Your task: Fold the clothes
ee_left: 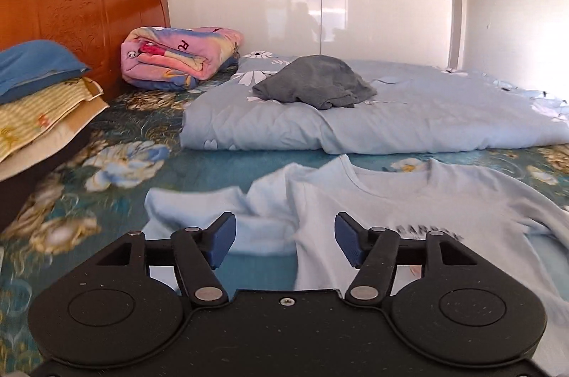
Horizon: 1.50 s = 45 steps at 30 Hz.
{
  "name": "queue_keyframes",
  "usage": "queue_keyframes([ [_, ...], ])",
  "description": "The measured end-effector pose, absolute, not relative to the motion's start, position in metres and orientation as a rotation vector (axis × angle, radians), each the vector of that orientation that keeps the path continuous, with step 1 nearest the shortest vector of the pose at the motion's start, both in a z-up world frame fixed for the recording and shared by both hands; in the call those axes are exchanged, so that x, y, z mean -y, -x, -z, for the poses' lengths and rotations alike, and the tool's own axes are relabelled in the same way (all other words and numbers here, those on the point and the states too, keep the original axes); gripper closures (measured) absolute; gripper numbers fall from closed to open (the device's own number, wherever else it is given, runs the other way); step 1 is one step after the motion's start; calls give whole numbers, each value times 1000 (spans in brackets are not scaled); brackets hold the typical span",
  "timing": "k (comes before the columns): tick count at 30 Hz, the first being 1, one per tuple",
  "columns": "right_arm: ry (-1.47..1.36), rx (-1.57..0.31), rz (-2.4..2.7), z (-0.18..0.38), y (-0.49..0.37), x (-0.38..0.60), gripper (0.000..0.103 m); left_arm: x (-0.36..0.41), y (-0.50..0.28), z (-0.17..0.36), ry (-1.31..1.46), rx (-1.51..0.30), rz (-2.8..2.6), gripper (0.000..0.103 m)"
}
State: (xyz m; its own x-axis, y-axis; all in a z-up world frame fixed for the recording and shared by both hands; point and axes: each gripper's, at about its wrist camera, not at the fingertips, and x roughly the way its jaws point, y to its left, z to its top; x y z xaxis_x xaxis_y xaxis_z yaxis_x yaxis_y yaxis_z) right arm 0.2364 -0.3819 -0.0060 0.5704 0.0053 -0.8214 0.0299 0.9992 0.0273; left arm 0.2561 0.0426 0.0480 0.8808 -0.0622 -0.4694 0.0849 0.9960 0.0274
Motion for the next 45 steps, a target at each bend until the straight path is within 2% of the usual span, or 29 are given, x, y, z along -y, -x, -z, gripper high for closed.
queue_keyframes([
  [2, -51, -977, 18, 7, -227, 378, 68, -45, -231, -48, -68, -494, 87, 38],
  [3, -59, -981, 17, 7, -223, 376, 73, -47, -221, -48, -74, -500, 94, 38],
  [4, -63, -982, 13, 5, -222, 375, 90, -50, -212, -48, -72, -503, 97, 38],
  [5, -55, -979, 17, 3, -222, 373, 96, -53, -206, -49, -63, -504, 95, 38],
  [8, 10, -947, 81, -11, -228, 372, 99, -64, -192, -50, -31, -505, 77, 38],
  [15, 141, -868, 288, -51, -277, 411, 100, -83, -189, -50, 30, -524, 7, 38],
  [24, 111, -899, 409, -38, -332, 460, 100, -106, -212, -42, 4, -579, -126, 37],
  [28, 98, -873, 361, -38, -321, 450, 97, -125, -230, -32, -8, -597, -195, 32],
  [29, 104, -861, 348, -42, -316, 445, 87, -128, -235, -29, -21, -606, -204, 32],
  [31, 115, -836, 322, -49, -305, 435, 77, -130, -246, -20, -52, -632, -196, 32],
  [41, 137, -771, 151, -78, -252, 378, 64, -134, -296, 23, -202, -756, -146, 31],
  [43, 150, -773, 125, -80, -245, 366, 64, -136, -300, 24, -199, -752, -147, 35],
  [44, 158, -772, 119, -81, -242, 362, 64, -137, -302, 24, -197, -749, -147, 51],
  [45, 162, -772, 114, -83, -240, 358, 64, -138, -304, 25, -195, -747, -148, 76],
])
